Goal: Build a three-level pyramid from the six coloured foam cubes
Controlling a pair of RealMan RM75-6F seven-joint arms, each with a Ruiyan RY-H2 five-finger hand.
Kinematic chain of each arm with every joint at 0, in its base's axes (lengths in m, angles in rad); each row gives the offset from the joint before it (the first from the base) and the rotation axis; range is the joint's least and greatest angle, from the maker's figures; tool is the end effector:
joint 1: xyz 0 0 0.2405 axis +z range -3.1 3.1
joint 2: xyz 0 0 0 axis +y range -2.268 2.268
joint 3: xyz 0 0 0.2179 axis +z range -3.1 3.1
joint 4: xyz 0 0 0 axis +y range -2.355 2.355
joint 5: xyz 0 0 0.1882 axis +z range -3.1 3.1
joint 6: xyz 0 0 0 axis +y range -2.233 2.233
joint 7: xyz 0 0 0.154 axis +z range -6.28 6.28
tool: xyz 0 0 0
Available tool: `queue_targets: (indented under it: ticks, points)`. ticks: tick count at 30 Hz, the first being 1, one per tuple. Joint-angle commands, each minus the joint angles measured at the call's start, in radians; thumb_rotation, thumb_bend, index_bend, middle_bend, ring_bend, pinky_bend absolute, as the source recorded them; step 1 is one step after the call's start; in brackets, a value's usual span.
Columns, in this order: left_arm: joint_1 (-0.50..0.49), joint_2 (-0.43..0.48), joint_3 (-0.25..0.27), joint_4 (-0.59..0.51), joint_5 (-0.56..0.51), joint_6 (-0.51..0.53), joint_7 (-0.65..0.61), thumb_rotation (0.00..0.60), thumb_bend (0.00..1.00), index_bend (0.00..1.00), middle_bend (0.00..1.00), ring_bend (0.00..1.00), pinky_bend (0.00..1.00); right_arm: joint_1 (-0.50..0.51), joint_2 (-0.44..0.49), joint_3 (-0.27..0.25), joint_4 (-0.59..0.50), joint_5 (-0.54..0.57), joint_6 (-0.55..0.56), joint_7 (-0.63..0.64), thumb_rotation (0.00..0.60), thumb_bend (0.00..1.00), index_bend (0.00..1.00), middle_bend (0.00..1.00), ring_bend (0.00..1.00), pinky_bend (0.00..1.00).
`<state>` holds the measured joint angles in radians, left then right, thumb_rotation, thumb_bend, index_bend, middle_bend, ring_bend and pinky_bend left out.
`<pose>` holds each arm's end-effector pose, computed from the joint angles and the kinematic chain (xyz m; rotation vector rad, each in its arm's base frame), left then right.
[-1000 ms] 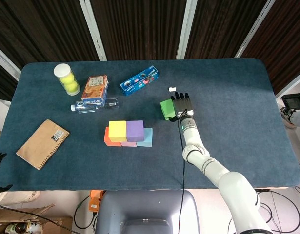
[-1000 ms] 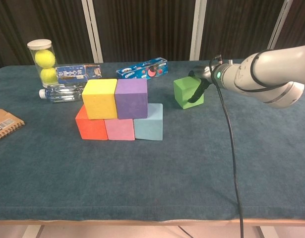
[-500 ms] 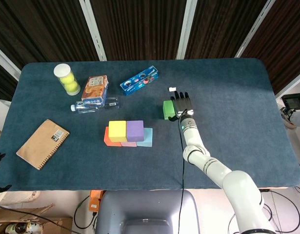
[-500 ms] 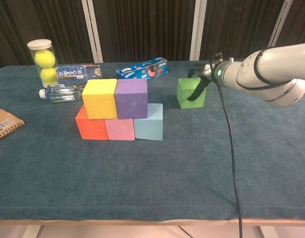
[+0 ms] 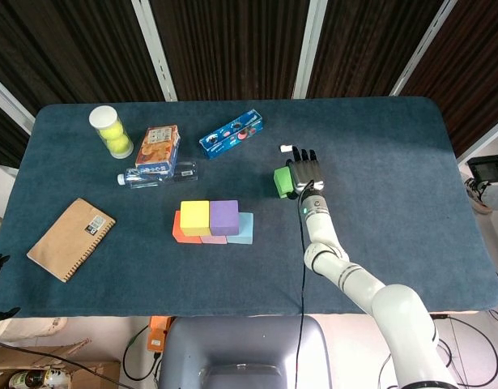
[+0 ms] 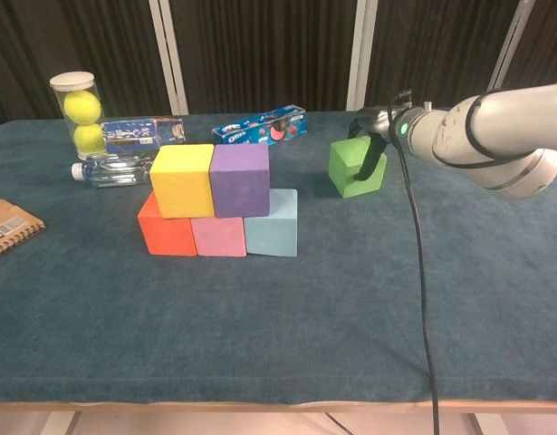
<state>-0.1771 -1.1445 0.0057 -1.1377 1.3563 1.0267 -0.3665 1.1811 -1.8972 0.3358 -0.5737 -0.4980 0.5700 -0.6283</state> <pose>-0.3909 0.1994 0.1763 -1.3492 -1.1987 -0.5057 -0.1090 -0.4605 -0.0147 1.6387 -0.9529 0.5715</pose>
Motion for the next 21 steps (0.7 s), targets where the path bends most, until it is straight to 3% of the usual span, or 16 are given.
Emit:
queue_targets:
  ticks: [1, 5, 8, 18, 21]
  points:
    - [0.002, 0.001, 0.0, -0.005, 0.001, 0.005, 0.004, 0.6, 0.17, 0.07, 0.02, 0.0, 0.1, -0.017, 0.014, 0.013, -0.033, -0.04, 0.028, 0.045, 0.6, 0.24, 0.53, 0.0, 0.0, 0.0]
    - [0.006, 0.006, 0.002, -0.024, 0.008, 0.022, 0.021, 0.6, 0.17, 0.07, 0.02, 0.0, 0.1, -0.054, 0.075, 0.025, -0.144, -0.066, 0.089, 0.071, 0.6, 0.23, 0.54, 0.0, 0.0, 0.0]
    - [0.011, 0.009, 0.007, -0.045, 0.019, 0.041, 0.04, 0.6, 0.17, 0.07, 0.02, 0.0, 0.1, -0.093, 0.155, 0.039, -0.294, -0.052, 0.163, 0.061, 0.6, 0.23, 0.54, 0.0, 0.0, 0.0]
    - [0.045, 0.022, 0.02, -0.102, 0.045, 0.121, 0.085, 0.6, 0.17, 0.07, 0.02, 0.0, 0.1, -0.189, 0.498, 0.098, -1.006, 0.123, 0.438, -0.048, 0.6, 0.23, 0.54, 0.0, 0.0, 0.0]
    - [0.053, 0.024, 0.022, -0.112, 0.052, 0.141, 0.092, 0.6, 0.17, 0.07, 0.02, 0.0, 0.1, -0.197, 0.567, 0.12, -1.165, 0.17, 0.512, -0.066, 0.6, 0.23, 0.56, 0.0, 0.0, 0.0]
